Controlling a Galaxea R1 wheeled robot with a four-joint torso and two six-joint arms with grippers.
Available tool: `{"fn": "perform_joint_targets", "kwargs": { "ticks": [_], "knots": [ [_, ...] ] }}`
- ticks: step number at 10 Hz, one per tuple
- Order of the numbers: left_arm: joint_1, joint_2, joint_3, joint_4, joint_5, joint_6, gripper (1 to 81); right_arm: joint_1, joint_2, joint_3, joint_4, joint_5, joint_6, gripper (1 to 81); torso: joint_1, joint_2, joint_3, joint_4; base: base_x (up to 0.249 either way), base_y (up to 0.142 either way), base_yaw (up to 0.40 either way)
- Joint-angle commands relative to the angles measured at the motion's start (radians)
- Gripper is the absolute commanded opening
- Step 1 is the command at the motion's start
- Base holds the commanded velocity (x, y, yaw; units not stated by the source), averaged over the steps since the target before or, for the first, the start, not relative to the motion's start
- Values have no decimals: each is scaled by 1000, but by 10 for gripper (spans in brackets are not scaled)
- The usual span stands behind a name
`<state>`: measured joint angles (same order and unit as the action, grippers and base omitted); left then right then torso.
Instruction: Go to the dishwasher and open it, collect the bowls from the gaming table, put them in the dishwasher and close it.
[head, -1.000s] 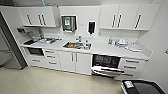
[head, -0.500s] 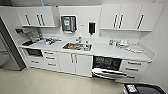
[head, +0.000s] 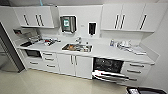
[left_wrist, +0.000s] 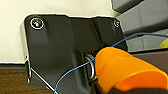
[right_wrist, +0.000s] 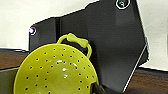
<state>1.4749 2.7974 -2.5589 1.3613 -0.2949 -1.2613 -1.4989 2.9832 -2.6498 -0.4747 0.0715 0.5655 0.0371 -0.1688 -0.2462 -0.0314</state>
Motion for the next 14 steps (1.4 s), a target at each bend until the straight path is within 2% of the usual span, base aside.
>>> {"fn": "perform_joint_targets", "kwargs": {
  "ticks": [1, 9, 14],
  "knots": [
    [-34, -19, 3, 6, 19, -3, 10, 38, -2, 5, -10, -42, -1, 10, 0, 0, 0, 0, 123, 0, 0],
    [-34, -18, 5, 7, 19, -3, 10, 38, -1, 5, -10, -44, -3, 10, 0, 0, 0, 0, 123, -70, 0],
    [-34, -19, 5, 7, 19, -3, 10, 38, -2, 4, -9, -44, -3, 10, 0, 0, 0, 0, 123, 0, 0]
  ]
}}
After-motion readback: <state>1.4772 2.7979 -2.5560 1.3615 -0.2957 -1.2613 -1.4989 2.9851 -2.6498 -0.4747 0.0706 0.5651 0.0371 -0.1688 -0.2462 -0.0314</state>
